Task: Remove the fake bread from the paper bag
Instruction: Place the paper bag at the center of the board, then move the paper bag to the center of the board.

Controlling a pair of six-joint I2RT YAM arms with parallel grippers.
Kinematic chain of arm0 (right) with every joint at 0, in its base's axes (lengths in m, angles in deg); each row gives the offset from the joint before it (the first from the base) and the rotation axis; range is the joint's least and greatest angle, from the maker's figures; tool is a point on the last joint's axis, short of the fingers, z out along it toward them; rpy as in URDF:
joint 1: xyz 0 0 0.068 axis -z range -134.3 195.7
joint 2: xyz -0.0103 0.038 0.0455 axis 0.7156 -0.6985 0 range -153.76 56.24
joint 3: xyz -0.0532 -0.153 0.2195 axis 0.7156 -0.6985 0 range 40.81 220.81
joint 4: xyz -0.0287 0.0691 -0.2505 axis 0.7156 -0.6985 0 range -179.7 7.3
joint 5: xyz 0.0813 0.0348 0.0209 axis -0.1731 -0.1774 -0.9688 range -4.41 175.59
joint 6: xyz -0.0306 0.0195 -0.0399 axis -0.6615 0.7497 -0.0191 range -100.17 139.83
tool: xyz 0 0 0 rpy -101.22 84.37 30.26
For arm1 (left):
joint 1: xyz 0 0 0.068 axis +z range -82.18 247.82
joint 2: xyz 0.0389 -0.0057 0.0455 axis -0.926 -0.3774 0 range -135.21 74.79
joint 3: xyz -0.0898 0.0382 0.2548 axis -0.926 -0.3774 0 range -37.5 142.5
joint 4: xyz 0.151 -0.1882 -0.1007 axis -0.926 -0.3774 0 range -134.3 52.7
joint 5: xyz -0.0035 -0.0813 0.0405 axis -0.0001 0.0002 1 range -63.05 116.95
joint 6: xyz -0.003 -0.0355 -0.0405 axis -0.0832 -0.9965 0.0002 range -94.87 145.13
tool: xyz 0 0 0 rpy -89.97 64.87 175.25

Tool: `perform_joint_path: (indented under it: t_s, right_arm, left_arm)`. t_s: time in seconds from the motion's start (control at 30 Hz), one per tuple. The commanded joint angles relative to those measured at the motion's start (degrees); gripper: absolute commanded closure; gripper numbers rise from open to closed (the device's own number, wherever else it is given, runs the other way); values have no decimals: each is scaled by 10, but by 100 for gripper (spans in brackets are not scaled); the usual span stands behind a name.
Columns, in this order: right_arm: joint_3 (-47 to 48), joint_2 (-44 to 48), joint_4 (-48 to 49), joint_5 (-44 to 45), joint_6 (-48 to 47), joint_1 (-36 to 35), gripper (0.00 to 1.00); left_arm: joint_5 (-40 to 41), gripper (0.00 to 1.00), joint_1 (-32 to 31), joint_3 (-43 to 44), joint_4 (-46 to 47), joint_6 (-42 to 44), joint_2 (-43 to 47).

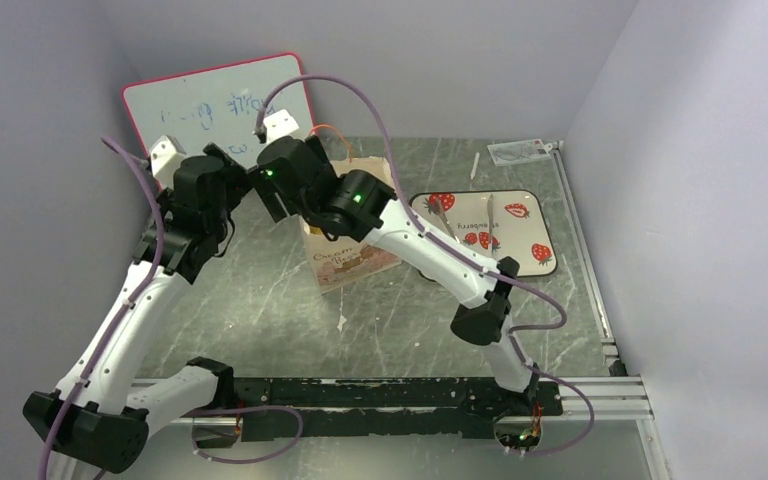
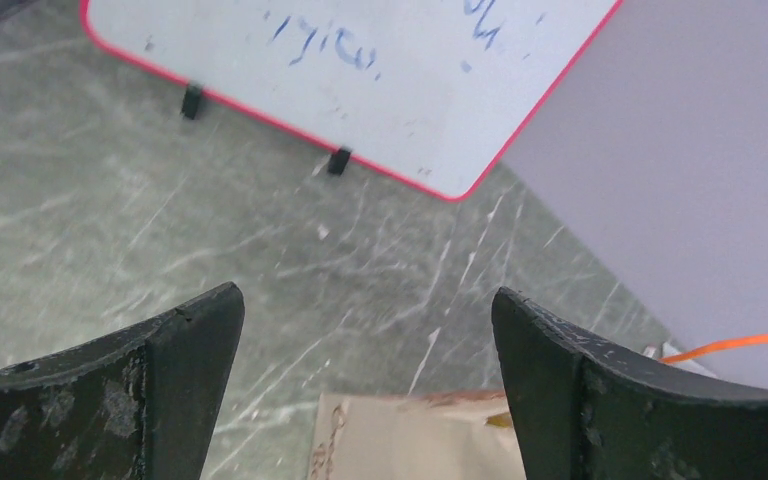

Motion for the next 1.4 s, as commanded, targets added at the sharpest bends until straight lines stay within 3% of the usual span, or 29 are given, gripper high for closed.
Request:
perform_joint_path:
  t_s: [0.0,0.13,0.37,0.47,0.73,0.83,1.03,1.37]
  right_arm:
    - [-15,43,42,35,-22,-5,20]
    - [-61,99,89,70,-32,-7,20]
    - [-140,181,178,180,-47,-7,20]
    - [-153,196,184,230,-54,-6,19]
    - [-257,270,214,272,-46,17,18]
    - [-296,298,213,262,-28,46,18]
    - [-330,319,206,241,-14,79,18]
    - [-383,339,178,222,22,126,18]
  left_arm:
    - [-57,0,21,17,119,103,-13]
    - [-195,0,37,31,224,194,-36]
    - [-409,1,57,142,233,291,-122]
    - [-530,1,77,191,201,313,-172]
    - [-706,1,96,281,101,382,-241]
    - [-744,1,96,294,66,401,-253]
    - [-737,1,96,269,41,438,-253]
    - [-767,1,76,231,59,468,-277]
